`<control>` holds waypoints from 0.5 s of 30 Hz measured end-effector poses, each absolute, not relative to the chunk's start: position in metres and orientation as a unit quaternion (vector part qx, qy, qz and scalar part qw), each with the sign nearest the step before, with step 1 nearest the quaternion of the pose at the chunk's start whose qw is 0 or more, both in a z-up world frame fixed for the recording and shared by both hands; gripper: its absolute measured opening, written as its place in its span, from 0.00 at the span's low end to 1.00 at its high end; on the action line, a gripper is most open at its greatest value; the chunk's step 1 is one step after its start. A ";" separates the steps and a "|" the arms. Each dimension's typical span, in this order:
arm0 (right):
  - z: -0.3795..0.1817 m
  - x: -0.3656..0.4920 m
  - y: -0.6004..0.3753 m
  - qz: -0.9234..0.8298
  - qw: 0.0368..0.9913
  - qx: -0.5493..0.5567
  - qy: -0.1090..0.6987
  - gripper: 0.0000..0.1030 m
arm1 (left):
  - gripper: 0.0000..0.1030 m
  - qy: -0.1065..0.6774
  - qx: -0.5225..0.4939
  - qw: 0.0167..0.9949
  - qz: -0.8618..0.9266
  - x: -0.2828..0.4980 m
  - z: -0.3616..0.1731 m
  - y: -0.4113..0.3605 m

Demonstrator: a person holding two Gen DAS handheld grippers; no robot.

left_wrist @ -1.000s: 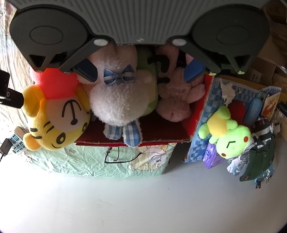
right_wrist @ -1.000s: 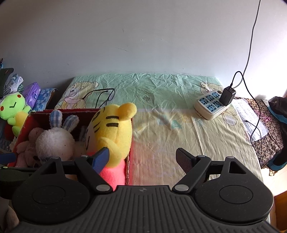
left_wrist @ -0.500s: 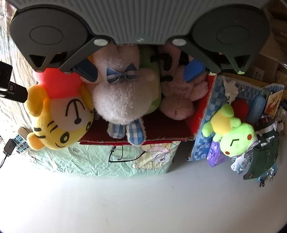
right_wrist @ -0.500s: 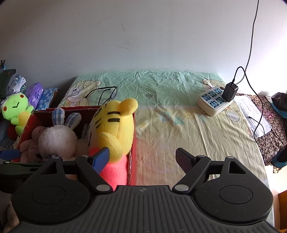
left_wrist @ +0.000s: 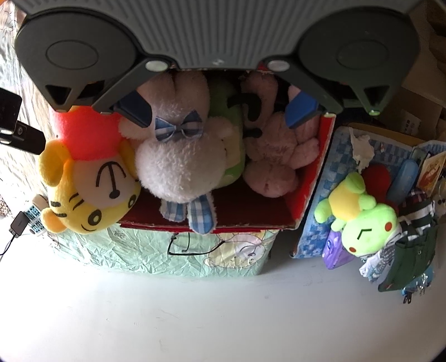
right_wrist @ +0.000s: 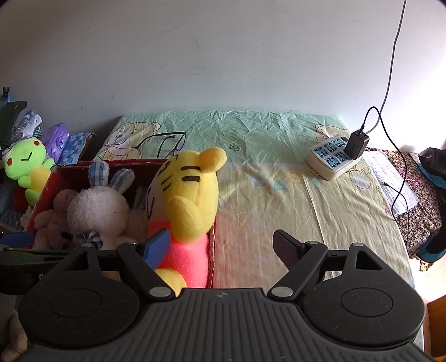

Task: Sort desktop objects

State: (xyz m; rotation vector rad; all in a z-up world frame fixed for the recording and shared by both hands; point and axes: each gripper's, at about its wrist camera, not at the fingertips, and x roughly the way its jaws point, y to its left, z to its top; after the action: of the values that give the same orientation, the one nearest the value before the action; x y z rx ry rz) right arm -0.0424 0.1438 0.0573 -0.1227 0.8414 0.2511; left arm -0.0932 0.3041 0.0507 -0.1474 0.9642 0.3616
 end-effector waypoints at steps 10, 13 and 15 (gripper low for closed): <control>0.058 -0.053 0.151 0.118 0.906 -0.062 0.401 0.80 | 0.99 0.462 -0.060 0.868 0.173 -0.103 0.050 0.304; 0.058 -0.054 0.154 0.118 0.906 -0.059 0.402 0.80 | 0.99 0.464 -0.061 0.867 0.175 -0.105 0.048 0.308; 0.058 -0.055 0.156 0.118 0.906 -0.057 0.402 0.80 | 0.99 0.464 -0.062 0.866 0.176 -0.106 0.048 0.311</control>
State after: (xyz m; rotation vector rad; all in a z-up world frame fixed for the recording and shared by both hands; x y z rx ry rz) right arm -0.0554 0.1559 0.0576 -0.1182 0.8297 0.2427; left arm -0.1065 0.3114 0.0476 -0.1300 0.9724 0.3680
